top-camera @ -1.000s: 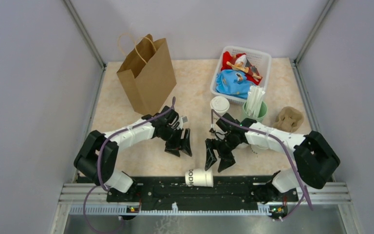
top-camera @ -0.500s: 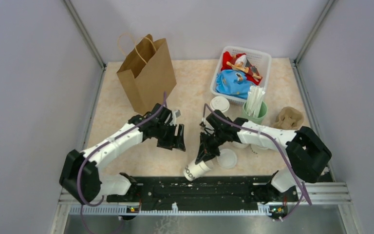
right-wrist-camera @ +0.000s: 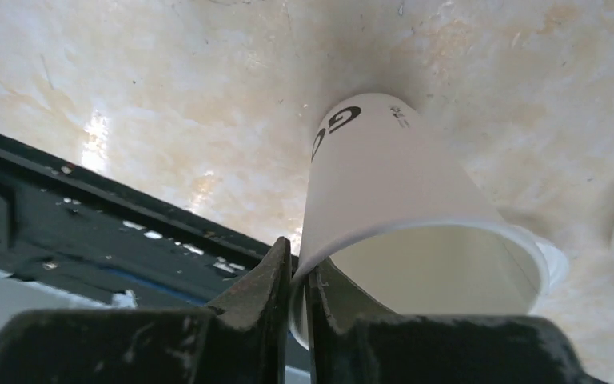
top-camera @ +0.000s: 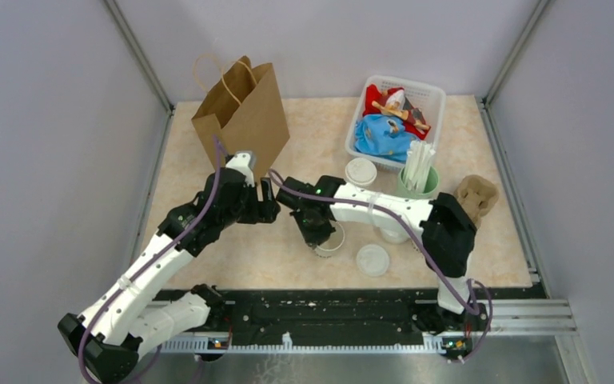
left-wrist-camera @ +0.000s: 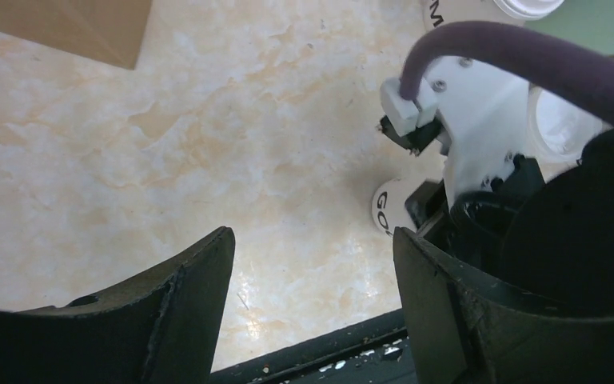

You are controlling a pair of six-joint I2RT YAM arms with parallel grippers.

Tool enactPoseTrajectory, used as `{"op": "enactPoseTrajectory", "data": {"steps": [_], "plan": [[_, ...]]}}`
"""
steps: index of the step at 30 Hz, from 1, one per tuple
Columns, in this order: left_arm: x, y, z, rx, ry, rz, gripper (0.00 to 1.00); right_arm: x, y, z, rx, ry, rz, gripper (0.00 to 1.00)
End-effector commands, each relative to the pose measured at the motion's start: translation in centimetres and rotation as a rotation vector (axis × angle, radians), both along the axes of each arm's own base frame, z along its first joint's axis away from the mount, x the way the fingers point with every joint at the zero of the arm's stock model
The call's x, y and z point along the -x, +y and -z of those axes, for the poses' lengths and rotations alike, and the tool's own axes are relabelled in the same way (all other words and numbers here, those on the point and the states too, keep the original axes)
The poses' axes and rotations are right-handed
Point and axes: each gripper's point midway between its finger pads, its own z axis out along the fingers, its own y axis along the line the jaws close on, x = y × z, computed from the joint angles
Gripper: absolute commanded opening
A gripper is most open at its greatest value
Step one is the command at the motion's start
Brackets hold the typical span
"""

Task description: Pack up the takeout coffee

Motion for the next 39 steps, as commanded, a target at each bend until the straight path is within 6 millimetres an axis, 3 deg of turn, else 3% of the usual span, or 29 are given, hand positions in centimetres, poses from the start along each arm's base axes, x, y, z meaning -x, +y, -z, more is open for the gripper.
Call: {"op": "enactPoseTrajectory", "data": {"steps": [1, 2, 3, 5, 7, 10, 13, 15, 19, 22, 25, 30, 39], "plan": [[-0.7, 1.0, -1.2, -0.004, -0.057, -0.065, 0.79, -0.7, -1.8, -1.6, 0.122, -0.100, -0.065, 0.30], [-0.7, 1.1, -1.3, -0.002, -0.059, -0.068, 0.79, -0.5, -1.4, -2.7, 0.090, -0.098, -0.077, 0.46], [-0.7, 1.1, -1.4, 0.000, -0.063, -0.070, 0.79, -0.5, -1.2, -4.4, 0.056, -0.111, -0.082, 0.56], [-0.6, 1.1, -1.5, 0.001, -0.066, -0.068, 0.79, -0.8, -0.9, -8.5, -0.026, -0.158, -0.086, 0.66], [-0.5, 1.3, -1.5, 0.004, -0.067, -0.072, 0.79, -1.3, -1.7, -11.8, -0.099, -0.182, -0.055, 0.70], [-0.5, 1.3, -1.7, 0.013, -0.075, -0.079, 0.79, -2.2, -6.0, -13.0, -0.140, -0.191, 0.062, 0.69], [-0.7, 1.3, -2.3, 0.017, -0.089, -0.081, 0.80, -2.5, -11.0, -9.6, -0.089, -0.193, 0.141, 0.67], [-0.7, 1.3, -2.7, 0.018, -0.100, -0.079, 0.84, -1.8, -12.0, -6.8, -0.060, -0.160, 0.111, 0.66], [-1.1, 1.3, -3.2, 0.017, -0.118, -0.079, 0.91, -0.1, -11.8, -2.1, -0.094, -0.109, 0.050, 0.60], [-1.2, 1.0, -3.5, 0.022, -0.118, -0.072, 0.92, 0.8, -10.1, 0.2, -0.152, -0.122, -0.024, 0.51], [-1.3, 0.6, -3.4, 0.025, -0.114, -0.057, 0.92, 1.5, -9.8, 2.7, -0.066, -0.111, -0.039, 0.41], [-1.3, 0.4, -3.4, 0.033, -0.107, -0.049, 0.92, 1.7, -9.9, 5.4, -0.024, -0.125, 0.004, 0.32], [-0.9, 0.6, -3.4, 0.037, -0.106, -0.047, 0.92, 2.2, -11.1, 7.3, 0.007, -0.118, 0.050, 0.22]]}}
